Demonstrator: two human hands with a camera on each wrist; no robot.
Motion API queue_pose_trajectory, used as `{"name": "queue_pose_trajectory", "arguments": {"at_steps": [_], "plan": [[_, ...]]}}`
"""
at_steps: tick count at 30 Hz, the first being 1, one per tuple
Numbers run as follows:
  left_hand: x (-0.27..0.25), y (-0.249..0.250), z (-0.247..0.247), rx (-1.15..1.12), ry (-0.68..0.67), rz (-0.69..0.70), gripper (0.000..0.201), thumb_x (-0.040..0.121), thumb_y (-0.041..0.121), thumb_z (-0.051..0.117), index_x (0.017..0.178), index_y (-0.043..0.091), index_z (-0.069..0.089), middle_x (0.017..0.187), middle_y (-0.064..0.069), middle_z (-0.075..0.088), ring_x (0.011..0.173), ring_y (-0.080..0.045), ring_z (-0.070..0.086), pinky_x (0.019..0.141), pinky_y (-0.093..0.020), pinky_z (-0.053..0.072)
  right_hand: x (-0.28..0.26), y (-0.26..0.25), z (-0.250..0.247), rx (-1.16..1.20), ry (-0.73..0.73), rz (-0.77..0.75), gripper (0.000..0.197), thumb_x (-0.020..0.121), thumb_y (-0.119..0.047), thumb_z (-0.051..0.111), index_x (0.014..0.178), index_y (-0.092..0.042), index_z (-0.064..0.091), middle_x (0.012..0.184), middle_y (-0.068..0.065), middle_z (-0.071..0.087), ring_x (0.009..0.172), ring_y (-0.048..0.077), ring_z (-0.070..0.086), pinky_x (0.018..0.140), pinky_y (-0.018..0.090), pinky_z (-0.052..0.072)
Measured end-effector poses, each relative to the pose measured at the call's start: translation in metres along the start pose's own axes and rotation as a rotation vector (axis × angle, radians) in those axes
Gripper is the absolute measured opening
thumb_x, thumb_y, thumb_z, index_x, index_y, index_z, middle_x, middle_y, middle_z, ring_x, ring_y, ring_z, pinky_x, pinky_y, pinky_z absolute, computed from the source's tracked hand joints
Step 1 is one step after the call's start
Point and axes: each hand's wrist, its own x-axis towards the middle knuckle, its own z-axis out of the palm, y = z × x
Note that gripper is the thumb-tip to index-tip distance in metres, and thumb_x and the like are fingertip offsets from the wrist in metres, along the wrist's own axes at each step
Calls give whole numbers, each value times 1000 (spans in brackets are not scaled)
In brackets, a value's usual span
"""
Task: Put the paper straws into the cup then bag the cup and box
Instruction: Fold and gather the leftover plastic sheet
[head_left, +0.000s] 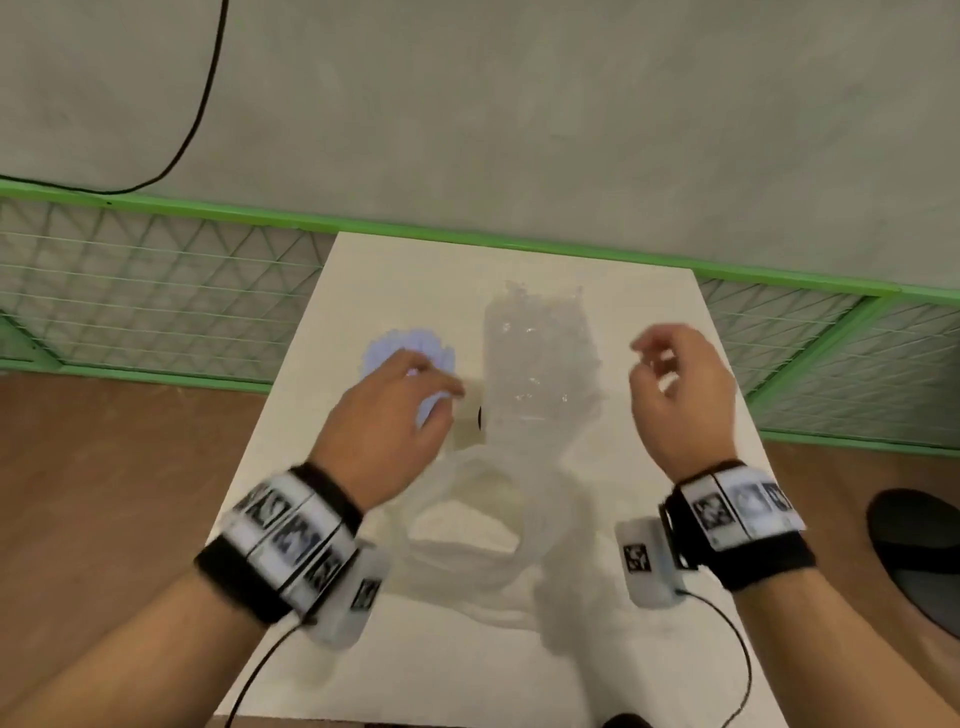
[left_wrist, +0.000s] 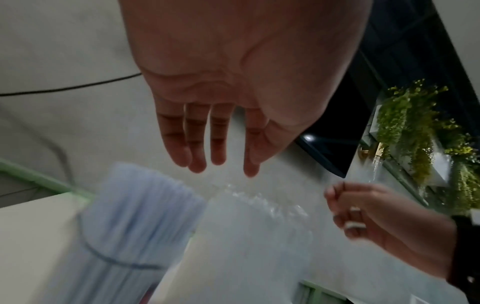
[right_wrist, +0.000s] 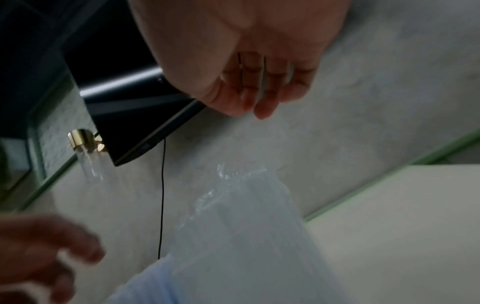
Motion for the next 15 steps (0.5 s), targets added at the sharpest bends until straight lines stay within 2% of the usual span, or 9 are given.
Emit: {"name": "queue_pose_trajectory", "arguments": {"at_steps": [1,3,4,6,7,9,11,13,15], "plan": [[-20,-7,1,13,-17,-19,29,91,38,46,104,33,72,117,5,57,96,-15,59,83,-28,43,-18,3,-4,3,-45,59,18,77,-14,53,90,-22,62,89,-1,63,68,10,56,62,16,39],[-50,-24,13,79,-93,-103,28,89,42,48,99,36,74,120,1,55,92,-19,59,87,-30,44,-53,9,1,-55,-243,186,12,80,-22,60,90,-29,62,84,-7,63,63,8,57,63,22,39],[-58,-31,23,91,-166,-176,28,90,43,49,101,36,73,126,0,53,98,-22,59,93,-31,43,-68,11,7,-82,-377,266,14,83,-26,65,96,-31,61,88,-8,62,64,7,58,66,25,41],[-64,-40,40,21,-298,-315,22,93,37,57,110,34,71,132,1,51,111,-23,57,97,-28,38,-91,14,22,-47,-626,462,22,87,-34,67,107,-32,59,96,-8,62,74,14,64,73,30,48],[-64,-43,46,-37,-331,-357,20,93,33,60,111,33,70,130,2,54,113,-21,57,96,-26,38,-98,13,28,31,-672,559,19,88,-32,66,106,-29,61,96,-6,64,76,18,68,75,35,53],[-62,-45,50,-111,-312,-387,19,93,21,59,104,32,70,119,2,63,107,-20,61,94,-28,45,-103,7,35,117,-624,638,3,87,-19,64,90,-21,66,86,0,68,67,19,72,76,40,59],[-60,-47,45,-122,-265,-372,27,92,10,56,98,30,72,110,3,64,99,-18,63,90,-29,47,-103,2,35,13,-525,558,11,85,-13,62,77,-20,65,75,0,69,60,16,70,73,36,58],[-59,-46,34,-101,-241,-330,31,91,6,53,98,29,73,104,6,60,89,-13,57,82,-25,40,-99,-6,31,-126,-454,495,12,79,-13,63,72,-23,62,67,-3,67,62,18,67,65,30,54],[-56,-43,20,-80,-228,-287,33,90,5,53,104,28,72,100,10,53,84,-9,49,77,-21,32,-96,-17,26,-235,-404,437,10,73,-13,65,72,-22,60,68,-5,64,67,19,60,60,27,45]]}}
